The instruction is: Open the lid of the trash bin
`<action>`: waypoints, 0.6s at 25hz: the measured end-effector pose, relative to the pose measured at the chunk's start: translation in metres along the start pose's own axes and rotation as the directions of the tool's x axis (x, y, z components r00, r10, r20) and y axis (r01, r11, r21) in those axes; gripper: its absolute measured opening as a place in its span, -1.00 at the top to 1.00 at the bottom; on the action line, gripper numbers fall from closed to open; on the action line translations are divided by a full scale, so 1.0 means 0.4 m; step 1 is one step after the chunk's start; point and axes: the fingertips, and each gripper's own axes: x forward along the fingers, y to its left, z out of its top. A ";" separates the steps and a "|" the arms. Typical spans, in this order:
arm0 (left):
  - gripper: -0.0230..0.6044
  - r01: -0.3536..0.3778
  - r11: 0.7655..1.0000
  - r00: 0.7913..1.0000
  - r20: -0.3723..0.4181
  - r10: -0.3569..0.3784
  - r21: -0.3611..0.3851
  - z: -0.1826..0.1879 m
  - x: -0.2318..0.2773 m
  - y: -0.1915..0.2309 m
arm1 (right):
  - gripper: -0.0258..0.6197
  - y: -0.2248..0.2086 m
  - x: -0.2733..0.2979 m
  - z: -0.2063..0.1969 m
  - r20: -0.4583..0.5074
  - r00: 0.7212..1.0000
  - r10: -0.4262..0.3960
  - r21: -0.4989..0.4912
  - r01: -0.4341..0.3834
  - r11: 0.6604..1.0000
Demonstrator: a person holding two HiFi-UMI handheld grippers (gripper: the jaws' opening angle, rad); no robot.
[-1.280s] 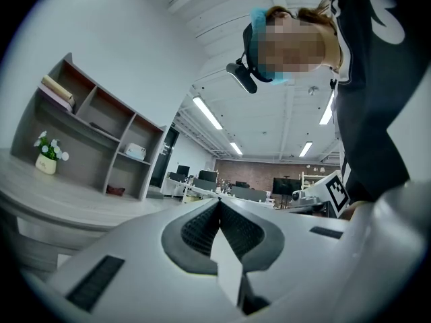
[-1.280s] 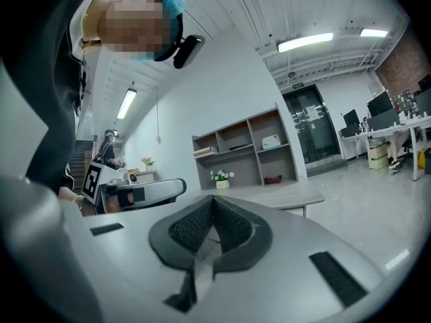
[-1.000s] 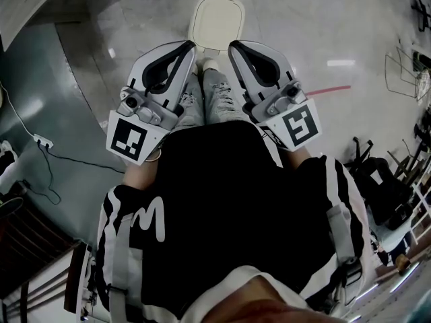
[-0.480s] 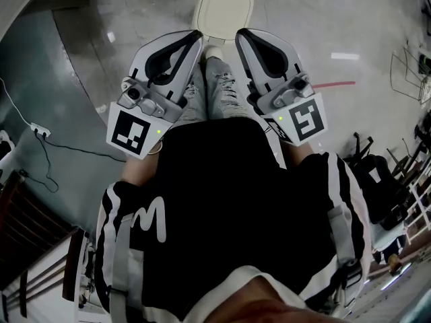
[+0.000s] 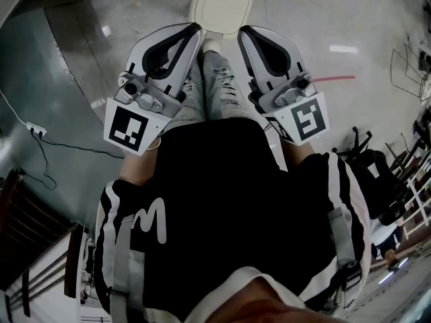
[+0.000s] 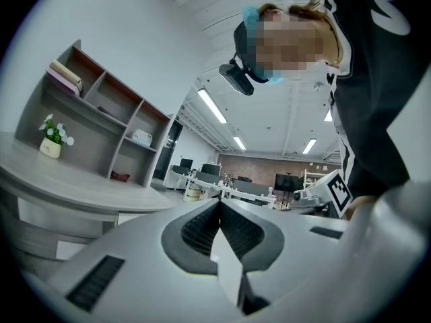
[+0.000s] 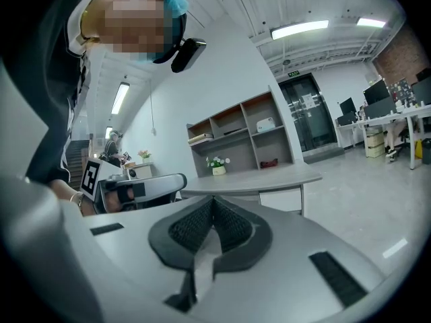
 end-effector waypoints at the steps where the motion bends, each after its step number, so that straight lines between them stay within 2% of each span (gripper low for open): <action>1: 0.92 -0.002 1.000 1.000 -0.002 0.002 -0.005 -0.013 0.001 0.009 | 0.89 -0.005 0.007 -0.013 -0.005 1.000 -0.001 0.002 0.001 1.000; 15: 0.92 -0.028 0.999 0.999 -0.018 0.028 -0.034 -0.102 0.005 0.047 | 0.89 -0.026 0.034 -0.105 -0.042 0.999 0.015 0.028 -0.014 0.999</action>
